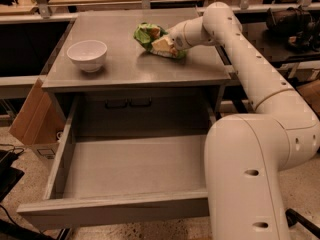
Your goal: Place green rice chip bag into top drawer
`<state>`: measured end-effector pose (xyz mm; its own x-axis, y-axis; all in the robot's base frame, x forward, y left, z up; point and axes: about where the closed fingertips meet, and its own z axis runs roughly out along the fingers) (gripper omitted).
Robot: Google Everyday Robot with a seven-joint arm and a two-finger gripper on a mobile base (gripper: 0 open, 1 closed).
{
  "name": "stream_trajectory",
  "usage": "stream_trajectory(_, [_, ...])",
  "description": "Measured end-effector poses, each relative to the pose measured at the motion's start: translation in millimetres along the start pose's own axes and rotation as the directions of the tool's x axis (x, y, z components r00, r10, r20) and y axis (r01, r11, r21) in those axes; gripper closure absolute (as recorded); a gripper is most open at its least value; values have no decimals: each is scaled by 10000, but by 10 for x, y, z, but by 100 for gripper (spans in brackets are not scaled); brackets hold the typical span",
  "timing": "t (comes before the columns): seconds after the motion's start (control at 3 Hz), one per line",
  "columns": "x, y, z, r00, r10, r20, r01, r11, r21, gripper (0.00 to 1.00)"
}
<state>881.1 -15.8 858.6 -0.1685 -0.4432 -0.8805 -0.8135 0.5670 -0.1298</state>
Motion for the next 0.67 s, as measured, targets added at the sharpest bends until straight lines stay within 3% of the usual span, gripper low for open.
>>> stream_trajectory(0.67, [0, 0, 0, 10000, 0, -1, 0, 10000, 0, 100])
